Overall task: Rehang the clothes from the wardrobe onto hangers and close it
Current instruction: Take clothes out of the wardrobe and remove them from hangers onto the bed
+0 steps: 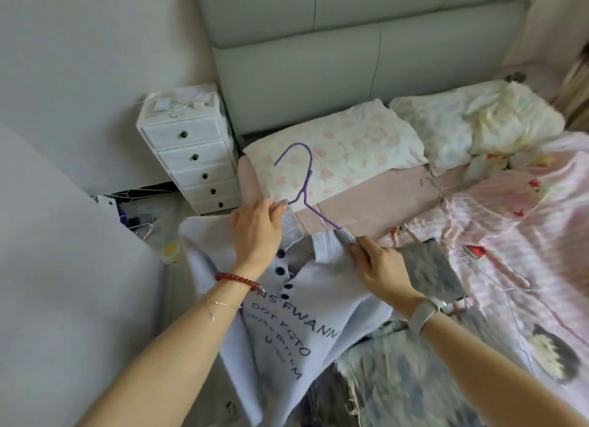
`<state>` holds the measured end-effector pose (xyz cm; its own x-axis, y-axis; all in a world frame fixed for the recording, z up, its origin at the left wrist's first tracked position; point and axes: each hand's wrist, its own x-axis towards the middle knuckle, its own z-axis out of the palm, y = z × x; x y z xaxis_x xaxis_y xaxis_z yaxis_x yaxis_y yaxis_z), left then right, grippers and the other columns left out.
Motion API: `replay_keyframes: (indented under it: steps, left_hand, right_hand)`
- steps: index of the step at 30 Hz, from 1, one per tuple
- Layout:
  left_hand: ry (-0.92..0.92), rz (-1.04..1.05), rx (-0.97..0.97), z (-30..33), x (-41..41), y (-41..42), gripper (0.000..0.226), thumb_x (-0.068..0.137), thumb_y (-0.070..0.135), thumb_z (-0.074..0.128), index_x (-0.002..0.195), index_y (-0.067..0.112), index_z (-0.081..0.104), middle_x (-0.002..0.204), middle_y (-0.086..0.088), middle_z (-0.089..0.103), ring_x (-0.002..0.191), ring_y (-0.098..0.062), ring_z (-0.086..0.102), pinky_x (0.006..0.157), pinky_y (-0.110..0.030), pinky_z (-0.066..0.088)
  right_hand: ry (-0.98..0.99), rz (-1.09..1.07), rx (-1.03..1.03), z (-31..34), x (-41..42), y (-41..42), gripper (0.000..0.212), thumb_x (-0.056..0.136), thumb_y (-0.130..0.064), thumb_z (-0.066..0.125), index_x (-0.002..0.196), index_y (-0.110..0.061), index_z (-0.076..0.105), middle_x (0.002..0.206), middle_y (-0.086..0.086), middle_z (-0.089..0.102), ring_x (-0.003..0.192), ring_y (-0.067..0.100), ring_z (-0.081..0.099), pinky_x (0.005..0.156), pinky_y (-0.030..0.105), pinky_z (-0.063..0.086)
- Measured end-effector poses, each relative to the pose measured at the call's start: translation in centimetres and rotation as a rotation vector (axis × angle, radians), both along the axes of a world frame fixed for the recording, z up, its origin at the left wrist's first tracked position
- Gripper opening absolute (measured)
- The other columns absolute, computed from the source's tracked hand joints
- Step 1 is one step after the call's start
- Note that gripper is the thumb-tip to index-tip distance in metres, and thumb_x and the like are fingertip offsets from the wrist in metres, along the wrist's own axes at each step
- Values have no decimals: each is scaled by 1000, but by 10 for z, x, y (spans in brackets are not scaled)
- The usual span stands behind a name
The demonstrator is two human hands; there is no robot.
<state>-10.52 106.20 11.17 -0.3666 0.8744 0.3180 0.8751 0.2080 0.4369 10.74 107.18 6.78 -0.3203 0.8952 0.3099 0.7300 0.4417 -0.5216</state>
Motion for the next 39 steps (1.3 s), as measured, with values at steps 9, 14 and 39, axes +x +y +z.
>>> replay_keyframes:
  steps: [9, 14, 39]
  left_hand:
    - [45, -181, 51, 3, 61, 140, 44, 94, 15, 44, 138, 11, 40, 152, -17, 19, 141, -34, 12, 113, -48, 14]
    - [18, -388, -219, -72, 111, 169, 51, 97, 28, 37, 145, 18, 24, 155, -11, 8, 143, -30, 4, 114, -50, 10]
    - [122, -441, -675, -295, 96, 178, 50, 98, 38, 31, 146, 26, 20, 155, -4, 13, 143, -26, 8, 113, -52, 8]
  right_hand:
    - [371, -246, -115, 5, 11, 129, 34, 94, -15, 47, 63, -22, 32, 47, -8, 33, 46, 20, 34, 48, 32, 24]
    - [310, -521, -159, -27, 77, 217, 28, 95, -22, 40, 69, -15, 33, 56, 0, 38, 61, 27, 40, 55, 32, 21]
    - [-292, -519, -421, -236, 135, 226, 49, 95, -21, 35, 142, -12, 25, 153, 11, 17, 141, 27, 10, 113, 51, 12]
